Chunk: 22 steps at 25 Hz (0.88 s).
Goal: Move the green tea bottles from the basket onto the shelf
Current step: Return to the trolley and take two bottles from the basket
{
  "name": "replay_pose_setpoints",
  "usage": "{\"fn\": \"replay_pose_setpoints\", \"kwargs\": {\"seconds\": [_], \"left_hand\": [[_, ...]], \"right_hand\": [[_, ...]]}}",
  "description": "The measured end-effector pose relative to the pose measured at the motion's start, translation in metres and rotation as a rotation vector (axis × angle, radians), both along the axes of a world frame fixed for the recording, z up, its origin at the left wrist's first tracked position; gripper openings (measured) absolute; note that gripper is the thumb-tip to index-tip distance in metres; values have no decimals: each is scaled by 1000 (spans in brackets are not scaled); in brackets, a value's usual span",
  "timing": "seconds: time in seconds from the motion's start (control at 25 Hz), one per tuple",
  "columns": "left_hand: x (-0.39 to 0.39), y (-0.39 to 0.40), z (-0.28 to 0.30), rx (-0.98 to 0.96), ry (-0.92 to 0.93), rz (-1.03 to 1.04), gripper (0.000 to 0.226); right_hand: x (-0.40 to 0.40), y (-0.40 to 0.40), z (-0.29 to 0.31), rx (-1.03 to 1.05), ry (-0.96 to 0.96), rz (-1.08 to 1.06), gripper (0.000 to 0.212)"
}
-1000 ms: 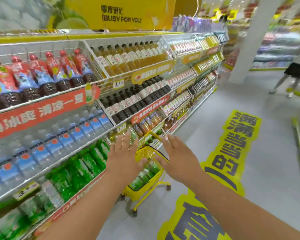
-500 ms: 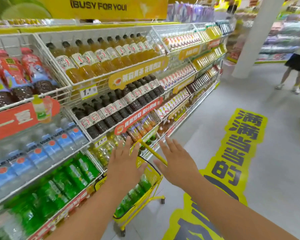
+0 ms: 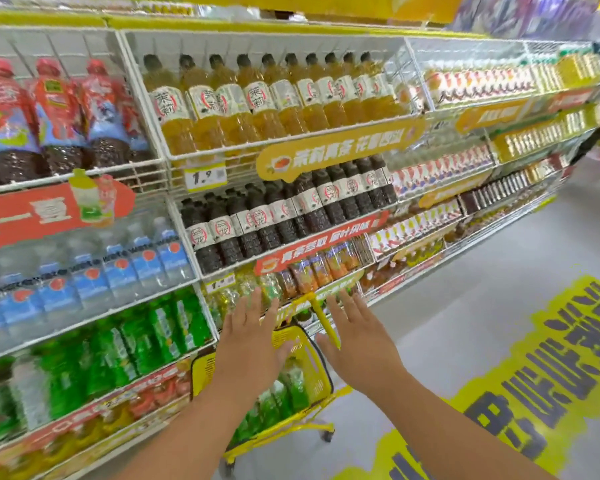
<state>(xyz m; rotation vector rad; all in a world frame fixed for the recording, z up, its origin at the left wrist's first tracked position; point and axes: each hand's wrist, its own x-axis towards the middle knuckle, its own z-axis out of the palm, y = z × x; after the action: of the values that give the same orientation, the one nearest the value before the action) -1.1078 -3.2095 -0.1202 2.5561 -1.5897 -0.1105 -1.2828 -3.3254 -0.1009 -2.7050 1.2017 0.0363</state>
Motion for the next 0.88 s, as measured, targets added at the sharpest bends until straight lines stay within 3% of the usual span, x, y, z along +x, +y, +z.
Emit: {"fn": "replay_pose_setpoints", "kwargs": {"seconds": [0.2, 0.48, 0.68, 0.88], "left_hand": [[46, -40, -31, 38, 57, 42, 86], [79, -73, -81, 64, 143, 152, 77], [84, -89, -147, 69, 230, 282, 76], [87, -76, -250, 60, 272, 440, 75]], "right_hand": [[42, -45, -25, 37, 39, 33, 100], [81, -93, -83, 136, 91, 111, 78], [98, -120, -165, 207, 171, 224, 94], [109, -139, -275, 272, 277, 297, 81]]}}
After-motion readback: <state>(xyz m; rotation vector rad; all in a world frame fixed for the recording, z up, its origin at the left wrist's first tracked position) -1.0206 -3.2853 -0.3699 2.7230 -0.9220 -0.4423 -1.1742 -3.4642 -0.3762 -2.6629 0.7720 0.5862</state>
